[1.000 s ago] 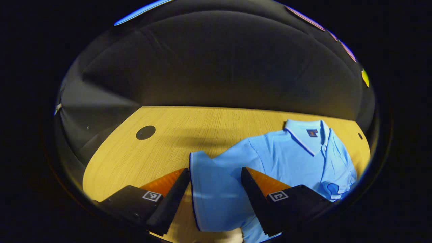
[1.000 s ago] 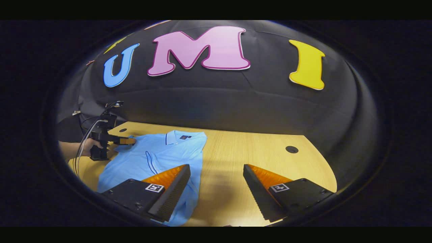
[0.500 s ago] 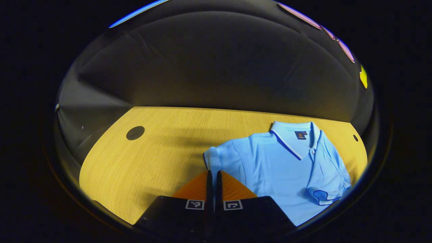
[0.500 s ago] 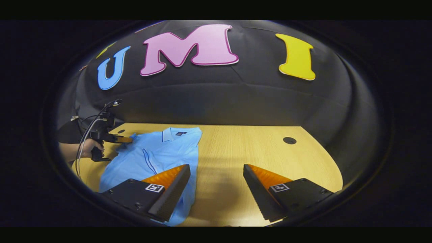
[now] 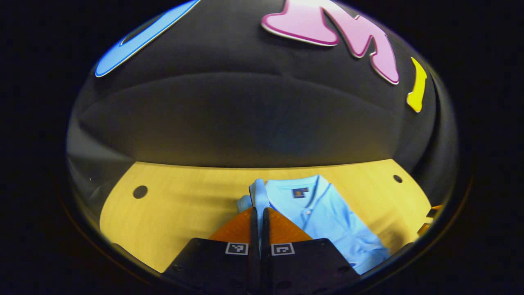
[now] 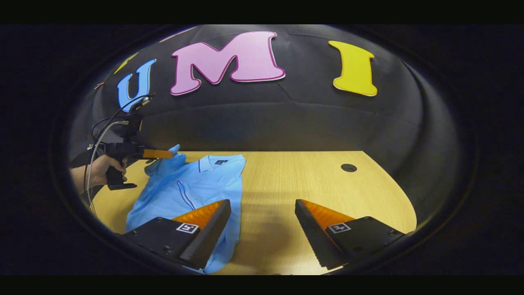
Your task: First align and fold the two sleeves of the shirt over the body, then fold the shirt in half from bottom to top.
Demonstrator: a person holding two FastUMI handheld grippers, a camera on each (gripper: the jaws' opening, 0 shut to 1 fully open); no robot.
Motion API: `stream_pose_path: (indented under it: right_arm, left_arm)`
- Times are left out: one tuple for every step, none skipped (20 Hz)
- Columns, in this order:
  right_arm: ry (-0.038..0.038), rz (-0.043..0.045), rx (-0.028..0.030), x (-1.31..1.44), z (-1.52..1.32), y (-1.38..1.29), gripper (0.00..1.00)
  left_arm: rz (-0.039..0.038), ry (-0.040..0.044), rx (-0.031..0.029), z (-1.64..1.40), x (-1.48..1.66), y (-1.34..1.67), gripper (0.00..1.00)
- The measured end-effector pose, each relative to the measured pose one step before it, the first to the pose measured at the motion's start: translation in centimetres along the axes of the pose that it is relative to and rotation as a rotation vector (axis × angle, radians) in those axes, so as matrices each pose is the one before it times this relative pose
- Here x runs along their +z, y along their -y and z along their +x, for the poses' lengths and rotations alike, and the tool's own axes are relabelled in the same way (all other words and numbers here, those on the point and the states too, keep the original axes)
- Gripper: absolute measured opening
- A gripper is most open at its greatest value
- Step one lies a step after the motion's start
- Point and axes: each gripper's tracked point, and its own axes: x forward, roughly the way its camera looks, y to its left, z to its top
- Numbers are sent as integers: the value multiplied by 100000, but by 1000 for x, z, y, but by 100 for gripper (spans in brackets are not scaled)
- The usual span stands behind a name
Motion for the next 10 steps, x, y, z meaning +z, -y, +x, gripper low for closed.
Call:
stream_pose_path:
  right_arm:
    - [393,18,-361,10,-233,35,98]
    - [-7,154,12,-151,-351,-122,98]
    - [-203,257,138,-137,-331,-98,98]
    - [5,247,-2,-243,-287,-112,97]
    - [-86,225,-33,-169,-437,-138,97]
    - [-60,72,-229,-207,-350,-205,97]
    - [-604,-235,-861,-317,-458,-104,97]
    - [-631,-235,-474,-443,-564,-160,97]
    - [-131,-229,451,-255,-533,-442,97]
    - [-394,-460,257,-422,-681,-418,96]
  left_arm:
    - [-1197,-989,-2640,-228,-256,1557,6]
    - [-1384,-438,-2520,-152,-267,1420,6]
    - [-1636,-139,-2460,-152,-263,1417,6]
    - [-1973,-70,-2323,-60,-314,1296,7]
    - [-1940,-518,-2391,-98,-575,1204,8]
    - [-2387,-1085,-2880,-200,-639,1146,12]
    - [-1846,-1125,-2429,-36,-836,820,14]
    - [-1139,-592,-2609,-605,-773,892,19]
    - [46,26,-2297,-767,-829,663,18]
    - [1370,21,-1366,-951,-765,359,30]
